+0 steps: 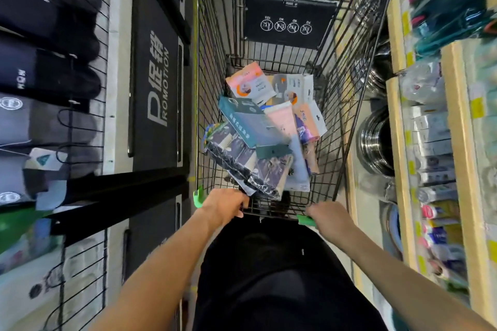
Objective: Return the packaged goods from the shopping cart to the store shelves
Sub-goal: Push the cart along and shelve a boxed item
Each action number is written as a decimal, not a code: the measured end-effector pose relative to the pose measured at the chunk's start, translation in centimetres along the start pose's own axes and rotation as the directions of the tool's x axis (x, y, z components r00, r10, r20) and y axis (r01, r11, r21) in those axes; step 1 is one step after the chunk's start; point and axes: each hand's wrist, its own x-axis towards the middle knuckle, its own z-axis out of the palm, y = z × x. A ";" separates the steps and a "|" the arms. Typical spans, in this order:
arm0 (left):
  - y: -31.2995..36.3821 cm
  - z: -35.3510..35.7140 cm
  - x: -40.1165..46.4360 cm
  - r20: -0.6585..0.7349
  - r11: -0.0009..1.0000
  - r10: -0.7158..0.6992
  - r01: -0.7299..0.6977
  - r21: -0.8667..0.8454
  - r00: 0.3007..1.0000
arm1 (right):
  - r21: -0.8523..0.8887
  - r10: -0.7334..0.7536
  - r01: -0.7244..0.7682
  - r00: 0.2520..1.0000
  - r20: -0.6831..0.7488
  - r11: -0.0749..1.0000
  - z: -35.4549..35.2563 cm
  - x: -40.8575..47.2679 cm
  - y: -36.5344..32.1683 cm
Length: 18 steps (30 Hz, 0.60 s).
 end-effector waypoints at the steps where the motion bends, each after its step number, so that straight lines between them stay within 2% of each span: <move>1: -0.5 -0.2 0.2 0.005 0.996 -0.029 0.030 -0.084 1.000 | 0.026 0.022 -0.023 0.999 0.045 0.999 -0.4 0.7 -0.6; 3: -1.1 -0.6 0.7 -0.015 0.980 -0.067 0.063 -0.187 0.998 | 0.144 0.057 -0.071 0.993 0.099 0.987 -1.4 2.6 -1.4; 5: -1.2 -0.9 1.0 -0.023 0.970 -0.055 0.048 -0.236 0.998 | 0.365 0.082 -0.123 0.989 0.126 0.923 -2.5 4.7 -1.6; 8: -0.9 -0.8 0.8 0.073 0.963 0.019 0.002 -0.269 0.997 | 0.696 0.310 -0.225 0.951 0.004 0.682 -3.0 7.9 -1.0; 10: -0.6 0.2 0.4 0.119 0.958 0.043 -0.007 -0.288 0.992 | 0.824 0.441 -0.265 0.897 0.021 0.501 -2.3 10.3 -0.2; 12: -0.2 2.1 -0.5 0.101 0.960 0.044 -0.014 -0.280 0.994 | 0.912 0.501 -0.324 0.850 0.163 0.253 -0.8 12.4 0.5; 14: -0.2 3.6 -0.9 0.048 0.967 0.027 -0.014 -0.255 0.998 | 0.922 0.556 -0.385 0.773 0.306 0.028 1.1 14.0 0.8; 15: -0.3 3.9 -1.0 0.028 0.970 0.027 -0.019 -0.243 0.999 | 0.914 0.577 -0.406 0.740 0.345 -0.027 2.1 14.6 0.5; 18: -0.6 3.5 -0.8 0.000 0.969 0.059 -0.057 -0.240 0.998 | 0.906 0.656 -0.421 0.673 0.342 -0.041 3.4 15.0 -0.9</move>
